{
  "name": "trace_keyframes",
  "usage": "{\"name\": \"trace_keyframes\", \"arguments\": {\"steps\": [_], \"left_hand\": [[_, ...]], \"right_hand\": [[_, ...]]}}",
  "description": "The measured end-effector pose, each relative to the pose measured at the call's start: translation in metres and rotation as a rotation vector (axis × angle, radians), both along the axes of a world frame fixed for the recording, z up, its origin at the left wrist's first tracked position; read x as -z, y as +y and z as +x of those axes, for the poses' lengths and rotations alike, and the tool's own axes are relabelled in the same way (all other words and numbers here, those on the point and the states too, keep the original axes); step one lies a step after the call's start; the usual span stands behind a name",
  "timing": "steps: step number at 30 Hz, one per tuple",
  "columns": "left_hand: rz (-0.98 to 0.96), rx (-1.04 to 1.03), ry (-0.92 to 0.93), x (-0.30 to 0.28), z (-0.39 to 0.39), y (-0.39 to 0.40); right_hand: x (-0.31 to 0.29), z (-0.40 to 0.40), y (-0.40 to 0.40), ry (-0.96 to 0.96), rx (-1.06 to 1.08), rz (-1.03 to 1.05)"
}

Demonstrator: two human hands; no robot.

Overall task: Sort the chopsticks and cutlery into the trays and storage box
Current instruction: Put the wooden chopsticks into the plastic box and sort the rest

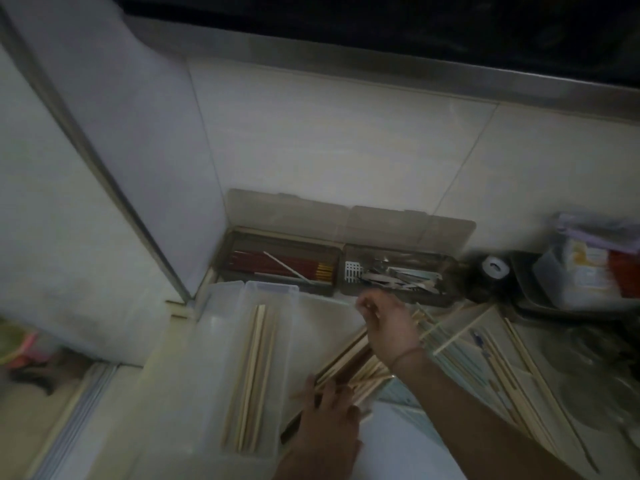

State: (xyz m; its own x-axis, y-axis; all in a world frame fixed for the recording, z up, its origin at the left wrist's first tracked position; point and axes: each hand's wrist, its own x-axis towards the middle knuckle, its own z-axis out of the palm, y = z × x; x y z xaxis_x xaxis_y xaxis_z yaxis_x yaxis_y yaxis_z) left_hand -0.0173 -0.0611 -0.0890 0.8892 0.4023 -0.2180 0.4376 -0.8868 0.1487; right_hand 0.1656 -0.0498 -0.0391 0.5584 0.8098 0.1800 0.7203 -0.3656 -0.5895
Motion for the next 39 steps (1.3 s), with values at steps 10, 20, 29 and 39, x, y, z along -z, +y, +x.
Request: {"name": "trace_keyframes", "arguments": {"steps": [10,20,29,39], "left_hand": [[0.156,-0.108,-0.306,0.035,0.008,-0.003],[-0.016,-0.166,-0.336,0.02,0.001,-0.003],[-0.617,-0.39,-0.57,-0.025,0.007,0.002],[-1.219,-0.906,-1.044,-0.048,0.053,0.011]], "right_hand": [[0.0,0.006,0.137,-0.223,0.013,-0.375],[0.017,0.027,0.122,-0.19,-0.117,-0.207],[-0.045,0.032,-0.063,-0.028,0.164,0.215],[0.012,-0.084,-0.121,0.603,-0.229,-0.313]]}}
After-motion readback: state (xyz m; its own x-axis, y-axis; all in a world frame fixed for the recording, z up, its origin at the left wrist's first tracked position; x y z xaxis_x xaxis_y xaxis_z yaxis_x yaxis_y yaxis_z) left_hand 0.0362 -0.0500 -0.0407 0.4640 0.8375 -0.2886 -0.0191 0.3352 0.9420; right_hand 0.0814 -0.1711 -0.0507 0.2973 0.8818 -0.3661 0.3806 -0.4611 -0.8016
